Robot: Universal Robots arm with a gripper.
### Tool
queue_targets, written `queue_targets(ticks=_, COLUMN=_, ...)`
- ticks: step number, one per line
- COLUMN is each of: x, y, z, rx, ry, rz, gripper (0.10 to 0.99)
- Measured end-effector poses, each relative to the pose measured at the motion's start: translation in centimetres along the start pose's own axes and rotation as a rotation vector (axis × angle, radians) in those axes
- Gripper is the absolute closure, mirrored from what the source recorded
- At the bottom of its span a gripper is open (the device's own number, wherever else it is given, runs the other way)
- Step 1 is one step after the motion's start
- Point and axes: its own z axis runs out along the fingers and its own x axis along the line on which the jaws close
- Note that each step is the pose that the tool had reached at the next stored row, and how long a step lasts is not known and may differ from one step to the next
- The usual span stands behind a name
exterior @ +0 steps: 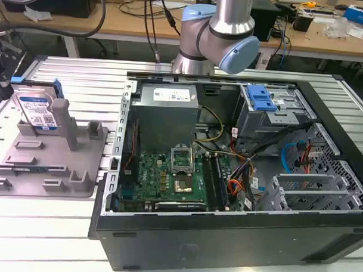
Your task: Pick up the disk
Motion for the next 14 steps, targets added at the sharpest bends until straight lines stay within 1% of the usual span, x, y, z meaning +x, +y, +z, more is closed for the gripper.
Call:
queue_targets(ticks=12, x=0.0, y=0.0, z=0.0, rx=0.0, ry=0.0, rz=0.0, gripper=0.98)
queue_targets(ticks=14, x=0.0, y=0.0, z=0.0, rx=0.0, ry=0.0002, rz=-0.007, gripper=0.98)
